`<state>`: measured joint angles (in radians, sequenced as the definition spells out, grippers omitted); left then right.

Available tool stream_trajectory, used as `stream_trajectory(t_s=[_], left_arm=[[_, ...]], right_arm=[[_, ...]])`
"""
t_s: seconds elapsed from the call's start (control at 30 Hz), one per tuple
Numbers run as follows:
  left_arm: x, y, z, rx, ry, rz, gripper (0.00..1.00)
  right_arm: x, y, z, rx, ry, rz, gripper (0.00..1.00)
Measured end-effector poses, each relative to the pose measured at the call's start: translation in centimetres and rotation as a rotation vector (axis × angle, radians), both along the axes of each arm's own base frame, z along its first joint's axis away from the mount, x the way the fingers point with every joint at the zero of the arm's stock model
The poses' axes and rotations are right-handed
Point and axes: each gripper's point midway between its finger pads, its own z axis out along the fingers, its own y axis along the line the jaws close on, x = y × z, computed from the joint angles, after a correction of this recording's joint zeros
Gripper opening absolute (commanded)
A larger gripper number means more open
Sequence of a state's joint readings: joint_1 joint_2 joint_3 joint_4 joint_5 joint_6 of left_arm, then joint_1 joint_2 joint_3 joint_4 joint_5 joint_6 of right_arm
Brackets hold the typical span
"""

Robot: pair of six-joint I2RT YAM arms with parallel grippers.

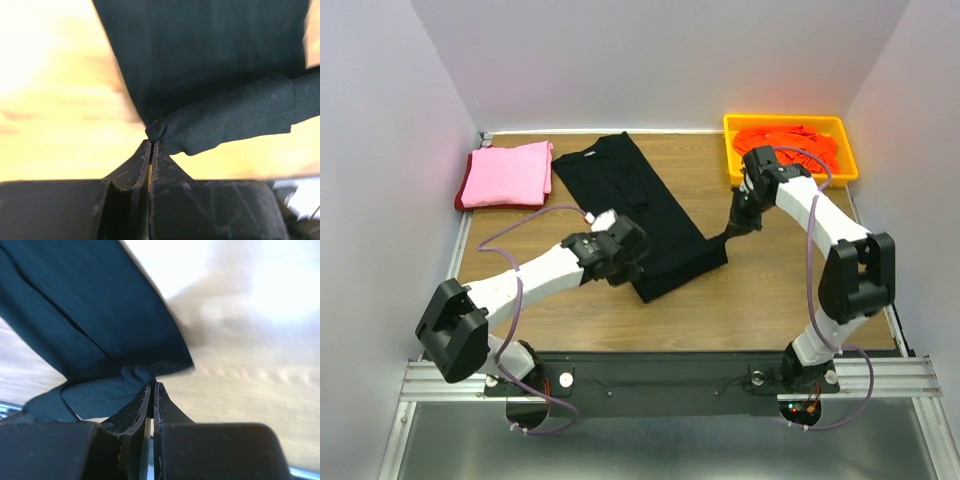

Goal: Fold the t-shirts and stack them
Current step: Fold the tshirt

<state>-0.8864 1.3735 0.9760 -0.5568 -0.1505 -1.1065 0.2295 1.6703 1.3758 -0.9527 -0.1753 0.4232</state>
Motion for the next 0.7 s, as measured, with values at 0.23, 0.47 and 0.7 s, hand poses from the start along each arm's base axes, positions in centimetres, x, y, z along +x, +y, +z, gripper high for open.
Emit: stream_trajectory(t_s=[0.23, 0.47, 0.7], left_arm=[[7.0, 4.4, 0.9, 0.04, -0.121, 0.053, 0.0], [10.7, 8.1, 0.0, 0.103, -0.157, 0.073, 0.0], [13.1, 10.5, -1.5, 0.151, -0.163, 0.067, 0.0]], right_arm=[[7.4, 4.1, 0.9, 0.059, -0.083, 0.043, 0.01], [11.2, 7.8, -0.5, 0.081, -0.112, 0.086, 0.01], [13.4, 10.1, -1.4, 0.097, -0.152, 0.111, 0.01]])
